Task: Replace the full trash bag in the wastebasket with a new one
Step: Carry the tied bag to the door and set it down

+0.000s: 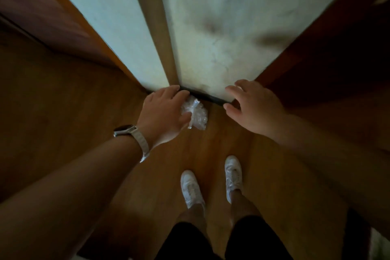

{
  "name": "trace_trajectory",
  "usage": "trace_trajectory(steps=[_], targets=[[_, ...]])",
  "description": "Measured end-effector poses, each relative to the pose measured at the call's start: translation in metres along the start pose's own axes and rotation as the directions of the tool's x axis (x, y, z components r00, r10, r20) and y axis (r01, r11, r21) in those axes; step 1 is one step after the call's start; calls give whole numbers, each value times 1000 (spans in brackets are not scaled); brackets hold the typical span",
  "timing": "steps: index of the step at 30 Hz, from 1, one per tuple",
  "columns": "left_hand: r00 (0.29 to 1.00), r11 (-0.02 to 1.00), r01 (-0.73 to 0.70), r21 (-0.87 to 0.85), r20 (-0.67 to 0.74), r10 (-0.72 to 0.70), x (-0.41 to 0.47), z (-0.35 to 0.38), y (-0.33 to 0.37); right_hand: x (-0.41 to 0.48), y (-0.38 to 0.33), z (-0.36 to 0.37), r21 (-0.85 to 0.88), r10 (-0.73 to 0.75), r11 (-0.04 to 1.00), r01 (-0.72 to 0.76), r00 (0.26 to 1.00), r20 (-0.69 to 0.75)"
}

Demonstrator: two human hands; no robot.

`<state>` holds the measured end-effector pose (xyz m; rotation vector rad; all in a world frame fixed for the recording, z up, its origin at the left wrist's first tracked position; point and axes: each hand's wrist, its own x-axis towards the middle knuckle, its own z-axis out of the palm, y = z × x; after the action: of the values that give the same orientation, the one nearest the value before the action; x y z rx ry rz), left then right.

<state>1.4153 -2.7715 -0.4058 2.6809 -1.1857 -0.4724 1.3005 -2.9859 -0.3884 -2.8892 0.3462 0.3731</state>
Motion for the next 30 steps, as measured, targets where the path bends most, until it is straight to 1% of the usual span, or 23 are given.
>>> trace_trajectory(steps=[4,9,14,18,21,24,26,28,30], targets=[[998,999,-48,2,-27,49,-38,-67,32,-59,-28,-66,40,75,997,-73,996,-51],[984,989,-149,3,-97,149,-83,-125,74,-128,-56,-127,58,169,985,-164,980,-108],[951,965,-261,20,-165,261,-116,-162,130,-200,-70,-178,47,272,962,-268,947,-171],[912,931,-362,46,-188,364,-130,-181,181,-261,-65,-199,65,351,936,-346,913,-207],[866,890,-449,82,-207,456,-141,-193,225,-312,-55,-209,93,440,898,-431,864,-243],[793,825,-552,123,-228,564,-162,-198,275,-376,-49,-215,126,509,858,-497,797,-325],[750,783,-606,139,-230,621,-184,-198,310,-426,-50,-217,140,562,822,-551,751,-347],[711,743,-657,129,-223,667,-208,-198,345,-479,-52,-215,146,615,778,-610,695,-372],[660,686,-718,115,-200,724,-233,-195,378,-534,-56,-212,168,665,726,-666,621,-415]])
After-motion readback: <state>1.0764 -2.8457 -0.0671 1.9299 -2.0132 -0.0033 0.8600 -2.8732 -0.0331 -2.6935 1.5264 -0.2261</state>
